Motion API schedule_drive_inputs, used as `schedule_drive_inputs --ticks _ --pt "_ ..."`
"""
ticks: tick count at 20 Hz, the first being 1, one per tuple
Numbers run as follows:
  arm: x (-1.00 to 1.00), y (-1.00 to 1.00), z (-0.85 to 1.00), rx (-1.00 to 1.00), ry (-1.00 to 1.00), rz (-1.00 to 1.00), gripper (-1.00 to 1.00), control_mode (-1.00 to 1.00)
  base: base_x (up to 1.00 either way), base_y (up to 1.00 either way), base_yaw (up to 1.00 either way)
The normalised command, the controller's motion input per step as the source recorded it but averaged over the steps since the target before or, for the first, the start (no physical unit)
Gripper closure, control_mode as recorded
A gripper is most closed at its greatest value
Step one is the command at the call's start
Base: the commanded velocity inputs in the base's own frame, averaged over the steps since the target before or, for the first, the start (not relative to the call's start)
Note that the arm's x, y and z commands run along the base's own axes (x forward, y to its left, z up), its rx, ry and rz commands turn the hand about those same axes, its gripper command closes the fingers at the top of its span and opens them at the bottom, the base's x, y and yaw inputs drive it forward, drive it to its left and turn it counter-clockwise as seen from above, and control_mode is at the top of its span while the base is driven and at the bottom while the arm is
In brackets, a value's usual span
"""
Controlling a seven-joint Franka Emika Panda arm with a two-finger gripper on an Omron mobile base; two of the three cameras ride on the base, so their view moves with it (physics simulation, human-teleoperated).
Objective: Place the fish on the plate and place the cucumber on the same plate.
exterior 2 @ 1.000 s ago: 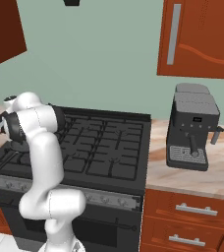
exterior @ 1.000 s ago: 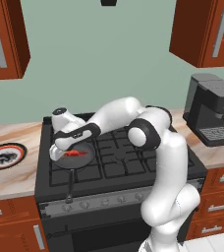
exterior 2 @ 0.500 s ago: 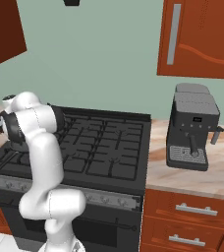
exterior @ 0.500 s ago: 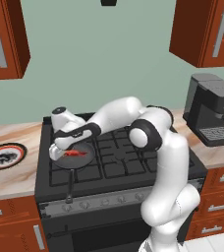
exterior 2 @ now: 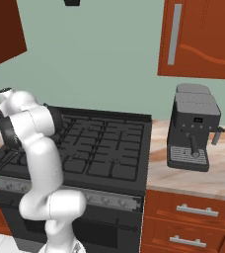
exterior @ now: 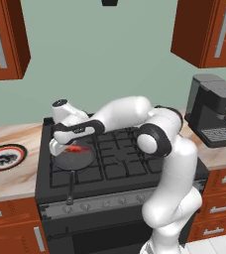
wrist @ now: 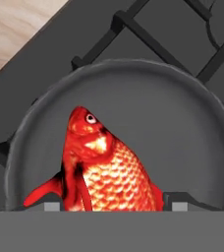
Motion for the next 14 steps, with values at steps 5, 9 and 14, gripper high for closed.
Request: schedule_drive_inputs --ticks 5,9,14 --pt "-0.25 -0.3 0.42 0.0 0.0 0.0 1.0 -1.0 0.0 0.0 0.0" --pt "-0.31 -0.29 0.44 0.0 -0.01 0.0 1.0 -1.0 0.0 0.0 0.0" --pt "-0.36 -0.33 0.38 0.02 -0.04 0.0 1.0 -1.0 0.0 0.0 0.0"
